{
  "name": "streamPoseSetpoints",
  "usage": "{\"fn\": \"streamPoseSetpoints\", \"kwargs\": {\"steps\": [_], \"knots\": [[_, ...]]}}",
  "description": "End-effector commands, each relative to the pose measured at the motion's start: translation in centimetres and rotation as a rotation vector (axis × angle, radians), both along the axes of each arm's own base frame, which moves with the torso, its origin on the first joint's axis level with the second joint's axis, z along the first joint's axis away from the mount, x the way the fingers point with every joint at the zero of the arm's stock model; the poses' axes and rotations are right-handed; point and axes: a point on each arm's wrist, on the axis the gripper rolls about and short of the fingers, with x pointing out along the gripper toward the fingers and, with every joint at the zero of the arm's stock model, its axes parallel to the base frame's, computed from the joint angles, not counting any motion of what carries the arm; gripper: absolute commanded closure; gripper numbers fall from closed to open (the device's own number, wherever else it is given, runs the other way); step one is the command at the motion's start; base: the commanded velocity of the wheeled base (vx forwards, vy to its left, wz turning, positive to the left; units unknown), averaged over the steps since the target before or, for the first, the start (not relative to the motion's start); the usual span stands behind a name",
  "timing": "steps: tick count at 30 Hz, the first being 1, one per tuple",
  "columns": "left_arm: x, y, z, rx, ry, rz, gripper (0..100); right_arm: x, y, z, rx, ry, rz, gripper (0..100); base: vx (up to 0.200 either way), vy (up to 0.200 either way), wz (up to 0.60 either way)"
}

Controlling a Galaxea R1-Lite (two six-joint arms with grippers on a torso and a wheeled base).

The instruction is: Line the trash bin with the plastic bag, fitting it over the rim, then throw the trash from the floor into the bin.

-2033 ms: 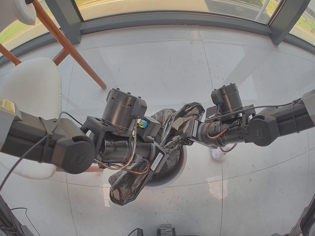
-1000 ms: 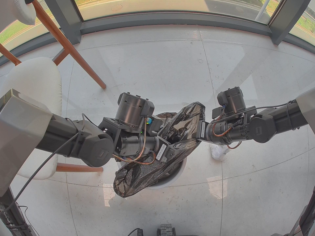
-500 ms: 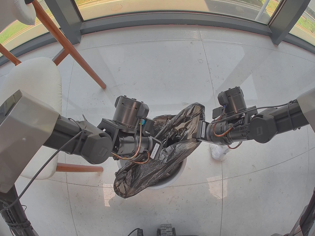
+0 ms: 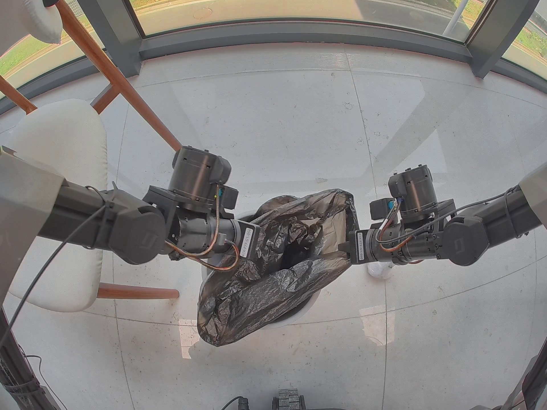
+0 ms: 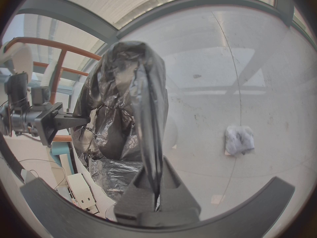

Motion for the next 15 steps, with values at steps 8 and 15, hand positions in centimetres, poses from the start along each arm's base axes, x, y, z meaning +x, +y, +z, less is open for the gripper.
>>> {"fn": "streamPoseSetpoints", "kwargs": {"steps": [8,15], "knots": [[2.3,3.8,5.0,-0.067,-0.101,0.120,100,1.3,-0.9,-1.7,0.059,-0.080,0.047,100,0.000,0.000,0.00],[3.8,3.2,4.7,-0.099,-0.101,0.147,100,4.1,-1.4,-1.8,0.082,-0.112,0.015,100,0.000,0.000,0.00]]}}
